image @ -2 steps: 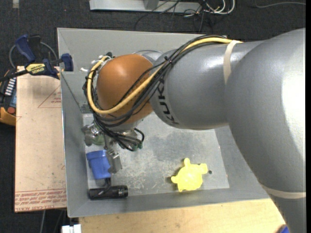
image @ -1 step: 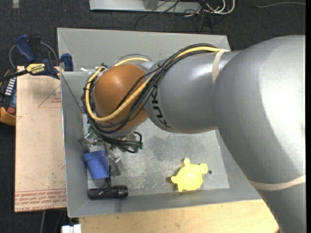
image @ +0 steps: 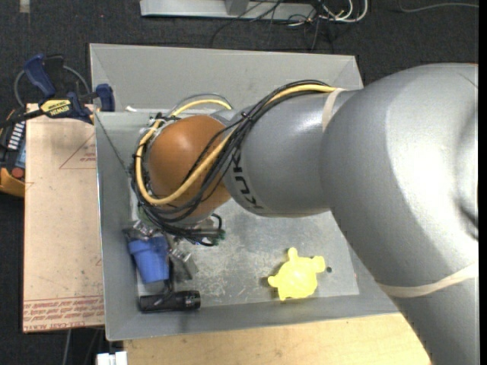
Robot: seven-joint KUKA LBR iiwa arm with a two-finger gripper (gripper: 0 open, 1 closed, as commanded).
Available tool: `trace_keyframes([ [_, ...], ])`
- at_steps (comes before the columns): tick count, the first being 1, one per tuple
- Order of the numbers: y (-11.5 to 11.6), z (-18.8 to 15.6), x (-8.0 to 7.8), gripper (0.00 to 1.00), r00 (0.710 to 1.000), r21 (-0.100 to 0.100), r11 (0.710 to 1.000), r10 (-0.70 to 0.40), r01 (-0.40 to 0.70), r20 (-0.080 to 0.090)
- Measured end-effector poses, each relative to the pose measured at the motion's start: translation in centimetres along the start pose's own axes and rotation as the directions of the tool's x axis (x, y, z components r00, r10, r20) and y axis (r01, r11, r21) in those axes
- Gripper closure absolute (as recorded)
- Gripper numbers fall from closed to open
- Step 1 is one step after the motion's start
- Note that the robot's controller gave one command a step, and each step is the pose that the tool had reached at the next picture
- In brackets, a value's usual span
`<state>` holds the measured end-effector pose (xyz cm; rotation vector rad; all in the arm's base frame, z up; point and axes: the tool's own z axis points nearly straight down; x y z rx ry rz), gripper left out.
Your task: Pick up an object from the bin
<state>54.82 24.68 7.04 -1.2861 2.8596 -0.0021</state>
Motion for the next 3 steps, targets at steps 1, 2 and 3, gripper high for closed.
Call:
trace_keyframes([
  [1,-0.16,0.0,-0.15,1.0,0.998,-0.004,0.998,0.061,-0.061,-0.006],
  [2,-0.21,0.01,-0.17,1.0,0.997,-0.005,0.997,0.075,-0.075,-0.007],
  [3,-0.07,-0.59,-0.03,1.0,0.997,-0.008,0.997,0.078,-0.078,-0.011],
])
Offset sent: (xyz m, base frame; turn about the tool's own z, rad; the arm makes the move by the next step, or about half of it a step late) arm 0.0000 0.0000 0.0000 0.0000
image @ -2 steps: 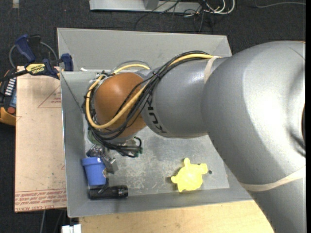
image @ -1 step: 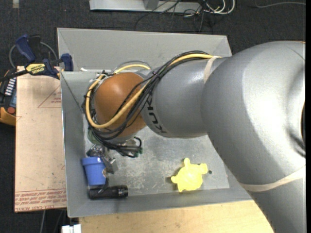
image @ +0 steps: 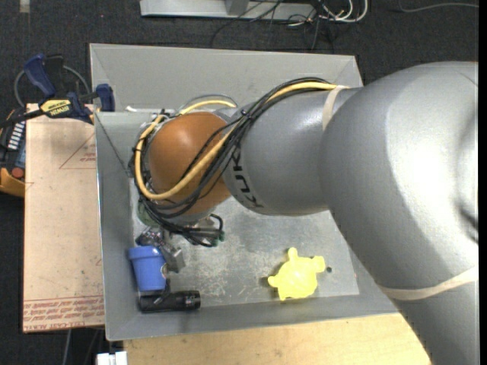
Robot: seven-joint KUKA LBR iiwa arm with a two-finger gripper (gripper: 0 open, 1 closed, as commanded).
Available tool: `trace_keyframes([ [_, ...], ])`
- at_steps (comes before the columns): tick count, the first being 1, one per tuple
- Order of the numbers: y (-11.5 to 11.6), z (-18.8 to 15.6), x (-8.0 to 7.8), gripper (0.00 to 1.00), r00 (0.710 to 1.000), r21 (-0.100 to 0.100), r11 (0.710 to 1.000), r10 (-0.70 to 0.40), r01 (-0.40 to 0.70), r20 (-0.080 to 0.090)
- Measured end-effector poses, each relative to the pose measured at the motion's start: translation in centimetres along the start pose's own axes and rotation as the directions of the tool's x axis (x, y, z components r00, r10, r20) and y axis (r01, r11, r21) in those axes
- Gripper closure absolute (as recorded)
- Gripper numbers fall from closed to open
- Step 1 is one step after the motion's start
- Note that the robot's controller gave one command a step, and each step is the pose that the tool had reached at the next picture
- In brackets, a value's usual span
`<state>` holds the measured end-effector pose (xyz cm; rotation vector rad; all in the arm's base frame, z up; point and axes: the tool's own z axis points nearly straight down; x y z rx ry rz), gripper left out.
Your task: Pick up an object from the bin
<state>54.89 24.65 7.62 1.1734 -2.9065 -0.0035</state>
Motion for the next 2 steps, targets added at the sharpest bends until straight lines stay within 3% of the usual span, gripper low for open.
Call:
trace_keyframes([
  [2,0.1,-3.6,-0.2,1.0,1.0,0.002,1.0,-0.001,0.001,0.009],
])
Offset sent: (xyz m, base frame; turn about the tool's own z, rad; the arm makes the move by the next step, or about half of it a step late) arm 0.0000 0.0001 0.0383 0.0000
